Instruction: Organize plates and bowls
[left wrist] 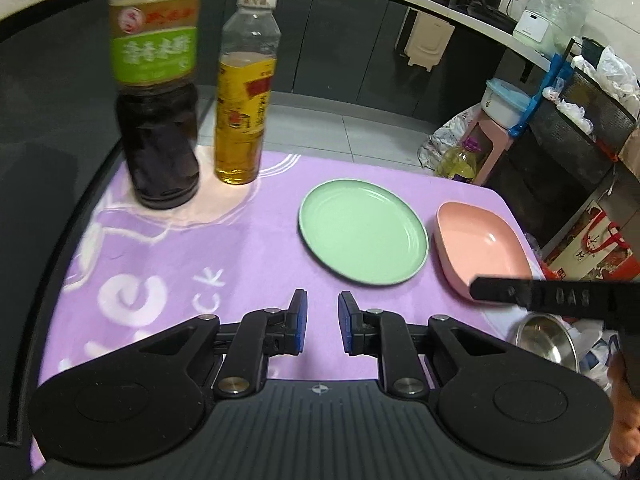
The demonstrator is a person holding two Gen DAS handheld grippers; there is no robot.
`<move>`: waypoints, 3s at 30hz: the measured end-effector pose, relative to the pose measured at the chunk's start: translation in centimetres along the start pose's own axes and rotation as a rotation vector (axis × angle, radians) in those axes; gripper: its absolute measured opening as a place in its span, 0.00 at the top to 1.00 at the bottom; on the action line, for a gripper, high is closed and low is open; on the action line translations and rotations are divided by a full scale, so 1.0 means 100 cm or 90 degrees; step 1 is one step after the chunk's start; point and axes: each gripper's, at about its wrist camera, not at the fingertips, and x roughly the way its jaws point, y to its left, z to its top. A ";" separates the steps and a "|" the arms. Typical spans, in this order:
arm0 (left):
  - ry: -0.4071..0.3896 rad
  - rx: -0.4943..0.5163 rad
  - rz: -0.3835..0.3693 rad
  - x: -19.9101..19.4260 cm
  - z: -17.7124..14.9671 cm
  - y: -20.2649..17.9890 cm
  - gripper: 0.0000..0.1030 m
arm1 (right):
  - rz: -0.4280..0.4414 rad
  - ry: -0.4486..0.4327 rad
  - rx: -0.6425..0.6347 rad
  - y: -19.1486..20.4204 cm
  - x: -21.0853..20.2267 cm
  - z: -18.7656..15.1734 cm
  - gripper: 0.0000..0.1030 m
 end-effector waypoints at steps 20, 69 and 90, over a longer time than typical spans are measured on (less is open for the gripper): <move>0.060 -0.116 -0.058 0.094 0.031 0.021 0.84 | -0.016 0.044 -0.029 -0.027 0.111 0.097 0.67; -0.110 -0.080 0.060 -0.064 -0.058 0.090 0.80 | 0.080 0.092 -0.179 0.095 0.042 -0.022 0.64; -0.106 -0.081 0.119 -0.066 -0.095 0.124 0.80 | 0.050 0.110 -0.221 0.145 0.052 -0.059 0.64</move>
